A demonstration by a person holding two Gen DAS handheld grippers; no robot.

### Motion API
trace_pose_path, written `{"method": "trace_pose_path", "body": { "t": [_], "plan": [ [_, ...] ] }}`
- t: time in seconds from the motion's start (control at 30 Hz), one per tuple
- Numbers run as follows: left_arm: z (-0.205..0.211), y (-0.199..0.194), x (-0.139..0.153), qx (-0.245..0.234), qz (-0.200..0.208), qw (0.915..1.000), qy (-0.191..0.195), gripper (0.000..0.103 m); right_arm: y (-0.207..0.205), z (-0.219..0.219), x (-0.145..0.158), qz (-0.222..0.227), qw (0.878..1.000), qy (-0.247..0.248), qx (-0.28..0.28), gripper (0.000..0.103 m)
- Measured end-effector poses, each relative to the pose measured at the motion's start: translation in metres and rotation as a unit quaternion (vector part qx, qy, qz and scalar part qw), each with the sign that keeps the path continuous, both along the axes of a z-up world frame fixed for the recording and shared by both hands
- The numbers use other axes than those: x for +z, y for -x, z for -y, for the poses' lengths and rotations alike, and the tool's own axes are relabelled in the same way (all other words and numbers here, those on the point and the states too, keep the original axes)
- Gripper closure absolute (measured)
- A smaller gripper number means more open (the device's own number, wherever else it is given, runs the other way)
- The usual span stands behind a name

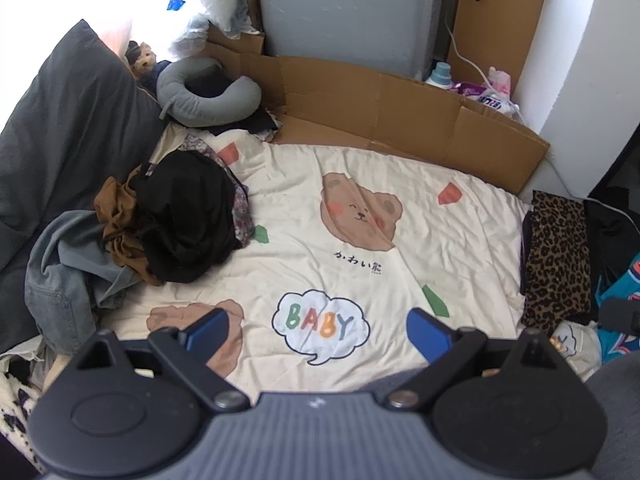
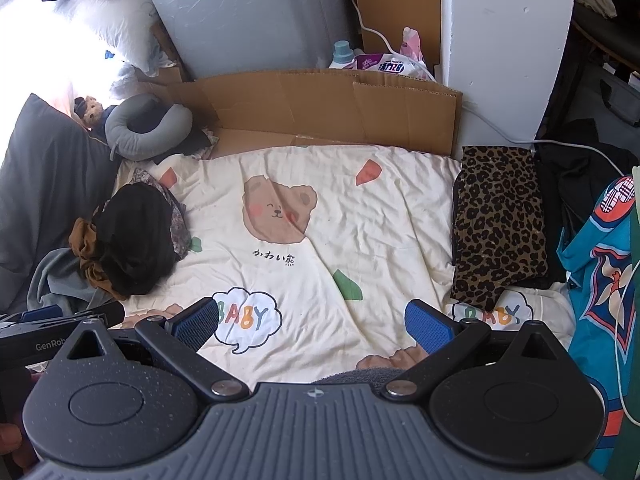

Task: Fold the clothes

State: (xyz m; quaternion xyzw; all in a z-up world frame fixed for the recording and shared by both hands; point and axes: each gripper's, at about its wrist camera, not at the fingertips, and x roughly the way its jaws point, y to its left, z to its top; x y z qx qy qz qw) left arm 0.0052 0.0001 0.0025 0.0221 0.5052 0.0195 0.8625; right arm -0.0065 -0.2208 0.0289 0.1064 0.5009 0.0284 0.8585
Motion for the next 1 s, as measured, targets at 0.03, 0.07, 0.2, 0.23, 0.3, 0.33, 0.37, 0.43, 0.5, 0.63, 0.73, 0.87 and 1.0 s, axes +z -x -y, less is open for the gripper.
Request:
{"method": "trace_pose_path", "body": {
  "t": [0.03,0.07,0.2,0.23,0.3,0.33,0.37,0.43,0.5,0.63,0.73,0.87,1.0],
  "plan": [
    [0.0,0.0,0.0,-0.001,0.001,1.0,0.0,0.006,0.0,0.0,0.0,0.0,1.0,0.001,0.0,0.001],
    [0.0,0.0,0.0,-0.001,0.001,1.0,0.001,0.006,0.001,0.0,0.001,0.001,1.0,0.001,0.001,0.001],
    [-0.001,0.001,0.001,-0.003,0.004,1.0,0.002,0.006,0.003,0.001,0.002,0.007,1.0,-0.003,-0.002,0.001],
    [-0.001,0.002,0.001,-0.004,0.006,1.0,0.002,0.006,0.003,0.001,0.002,0.007,1.0,-0.005,-0.003,0.001],
    [-0.001,0.002,0.002,-0.003,0.007,1.0,0.004,0.006,0.004,0.002,0.002,0.008,1.0,-0.007,-0.004,0.001],
    [-0.002,0.002,0.003,-0.005,0.007,0.9999,0.006,0.006,0.004,0.003,0.002,0.008,1.0,-0.009,-0.005,0.001],
    [-0.002,0.002,0.003,-0.007,0.008,0.9999,0.009,0.006,0.004,0.004,0.002,0.008,1.0,-0.01,-0.006,0.001],
    [-0.002,0.003,0.004,-0.01,0.01,0.9998,0.014,0.006,0.005,0.003,0.003,0.011,1.0,-0.005,-0.007,0.001],
    [-0.003,0.003,0.005,-0.012,0.011,0.9997,0.018,0.005,0.006,0.003,0.004,0.011,1.0,-0.001,-0.005,0.001],
    [-0.005,0.004,0.006,-0.008,0.011,0.9996,0.026,0.005,0.005,0.003,0.004,0.008,1.0,0.001,-0.006,0.001],
    [-0.009,0.002,0.007,-0.008,0.01,0.9994,0.033,0.005,0.004,0.001,0.005,0.008,1.0,0.012,-0.002,0.001],
    [-0.018,-0.001,0.013,0.003,0.023,0.9993,0.031,0.005,0.002,0.001,0.007,0.004,1.0,0.02,0.002,0.001],
    [-0.031,-0.007,0.022,0.012,0.03,0.9988,0.038,0.005,0.002,0.001,0.008,0.006,1.0,0.026,0.002,0.001]
  ]
}}
